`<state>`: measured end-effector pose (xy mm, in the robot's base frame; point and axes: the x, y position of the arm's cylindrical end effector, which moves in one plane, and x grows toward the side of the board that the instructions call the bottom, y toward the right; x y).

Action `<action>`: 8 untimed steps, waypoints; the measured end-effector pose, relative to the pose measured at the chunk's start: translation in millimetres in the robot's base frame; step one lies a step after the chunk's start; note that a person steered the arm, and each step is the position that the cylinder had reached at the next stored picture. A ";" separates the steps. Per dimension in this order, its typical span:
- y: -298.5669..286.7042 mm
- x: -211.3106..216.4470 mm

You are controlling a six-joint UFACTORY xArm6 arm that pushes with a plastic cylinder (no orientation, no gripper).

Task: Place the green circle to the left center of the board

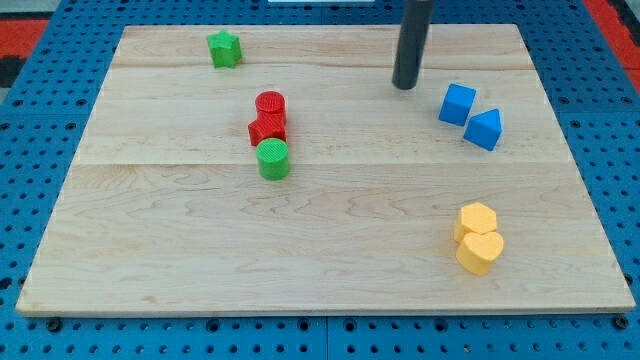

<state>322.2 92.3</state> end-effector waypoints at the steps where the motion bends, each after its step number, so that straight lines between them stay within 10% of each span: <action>1: -9.9 41.0; 8: -197.3 145.0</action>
<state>467.2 -105.0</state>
